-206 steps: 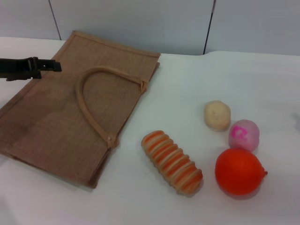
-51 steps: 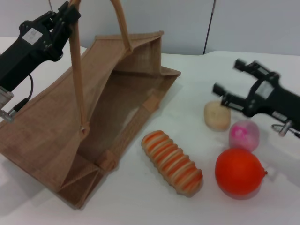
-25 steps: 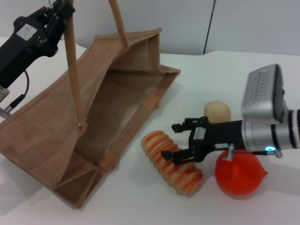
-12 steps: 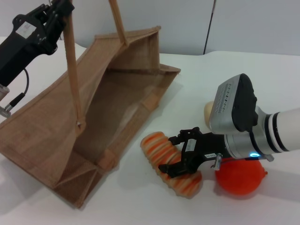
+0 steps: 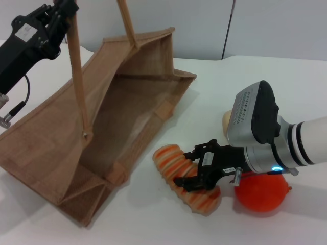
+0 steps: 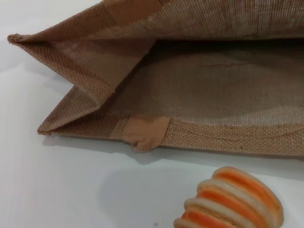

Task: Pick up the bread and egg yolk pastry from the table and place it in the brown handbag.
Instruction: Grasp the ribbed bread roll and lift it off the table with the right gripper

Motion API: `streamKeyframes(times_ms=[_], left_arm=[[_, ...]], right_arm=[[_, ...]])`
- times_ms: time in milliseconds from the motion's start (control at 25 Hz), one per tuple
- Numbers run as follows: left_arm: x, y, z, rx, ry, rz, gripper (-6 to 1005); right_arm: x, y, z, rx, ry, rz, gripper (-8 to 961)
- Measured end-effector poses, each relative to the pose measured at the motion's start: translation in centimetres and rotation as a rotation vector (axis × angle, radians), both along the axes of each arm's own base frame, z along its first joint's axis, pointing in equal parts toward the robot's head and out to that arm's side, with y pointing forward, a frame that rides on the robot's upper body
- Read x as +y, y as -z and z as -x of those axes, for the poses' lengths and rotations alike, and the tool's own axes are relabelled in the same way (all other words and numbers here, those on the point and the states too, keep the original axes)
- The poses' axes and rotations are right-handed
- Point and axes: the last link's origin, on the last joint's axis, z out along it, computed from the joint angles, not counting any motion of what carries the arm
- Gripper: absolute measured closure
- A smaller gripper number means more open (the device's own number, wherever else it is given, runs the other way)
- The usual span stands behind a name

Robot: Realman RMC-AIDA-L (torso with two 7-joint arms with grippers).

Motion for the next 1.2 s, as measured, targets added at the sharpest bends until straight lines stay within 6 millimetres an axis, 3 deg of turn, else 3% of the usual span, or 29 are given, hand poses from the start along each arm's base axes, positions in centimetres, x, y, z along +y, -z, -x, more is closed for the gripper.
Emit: streamKeyframes(times_ms=[840, 1200], left_arm=[[0.1, 0.1, -0.1, 0.004, 0.001, 0.006, 887], [0.6, 0.4, -1.0, 0.002, 0.029, 0.03, 887]], right_arm=[[0.2, -1.0, 0.9, 0.034, -0.059, -0.035, 395], [1.1, -2.5, 3.9, 0.105, -0.126, -0.075, 468]])
